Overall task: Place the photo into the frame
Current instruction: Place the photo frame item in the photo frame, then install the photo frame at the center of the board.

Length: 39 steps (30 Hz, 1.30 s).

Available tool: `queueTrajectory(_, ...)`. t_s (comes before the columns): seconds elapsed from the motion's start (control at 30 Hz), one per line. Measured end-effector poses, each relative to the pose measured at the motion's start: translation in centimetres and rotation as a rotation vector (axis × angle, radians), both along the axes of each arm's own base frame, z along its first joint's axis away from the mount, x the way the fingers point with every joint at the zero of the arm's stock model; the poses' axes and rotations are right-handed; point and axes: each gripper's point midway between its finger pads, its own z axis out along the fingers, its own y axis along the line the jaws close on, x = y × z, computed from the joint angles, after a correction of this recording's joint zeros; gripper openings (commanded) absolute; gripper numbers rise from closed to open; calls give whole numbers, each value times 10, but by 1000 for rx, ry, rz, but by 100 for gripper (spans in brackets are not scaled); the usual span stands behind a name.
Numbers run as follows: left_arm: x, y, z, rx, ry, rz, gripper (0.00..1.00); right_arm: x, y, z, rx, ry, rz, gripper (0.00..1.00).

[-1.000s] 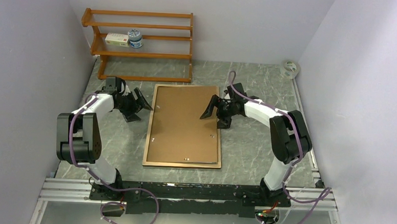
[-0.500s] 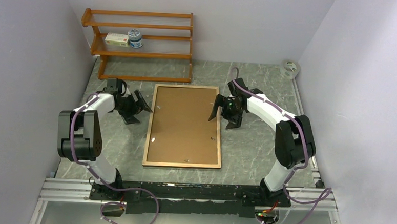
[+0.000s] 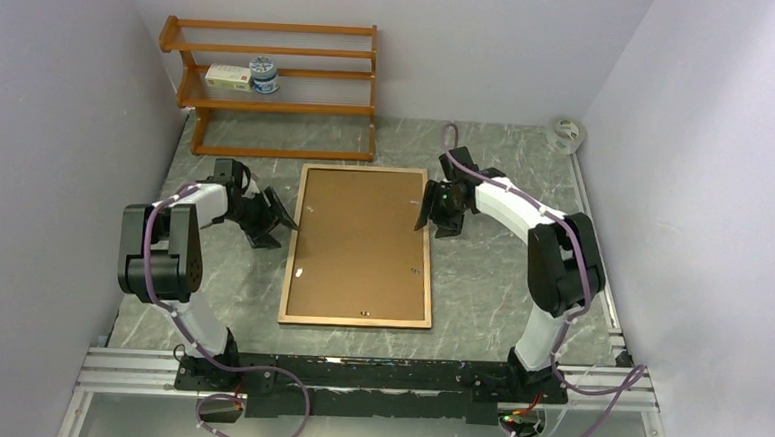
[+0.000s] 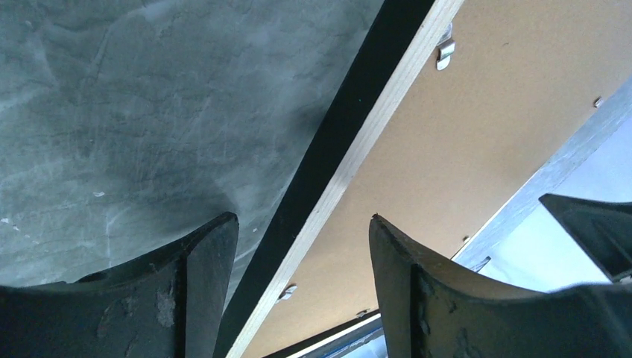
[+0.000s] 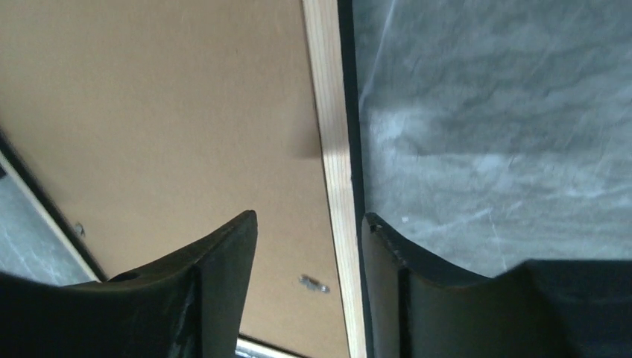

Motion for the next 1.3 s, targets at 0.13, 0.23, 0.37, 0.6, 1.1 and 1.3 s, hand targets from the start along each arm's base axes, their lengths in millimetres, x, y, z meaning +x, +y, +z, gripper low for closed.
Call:
queueTrajectory(0.13, -2, 0, -4, -2, 13, -8, 69, 20, -2, -12, -52, -13, -12, 41)
queueTrajectory(0.23, -1, -1, -5, -7, 18, -18, 68, 30, -6, -22, -100, -16, -22, 36)
queueTrajectory(0.37, 2, -2, -5, -13, 25, -27, 68, 39, -12, -31, -151, -20, -26, 37)
queueTrajectory(0.6, 3, -5, -6, -31, 21, -51, 67, 45, -10, -38, -159, -18, 5, 46)
queueTrajectory(1.1, -2, -13, -12, 22, 9, -123, 49, 49, -8, -43, -162, -20, 59, 59)
queueTrajectory(1.3, -3, -11, -15, 72, 20, -129, 45, 79, 3, -35, -166, -85, 86, 62)
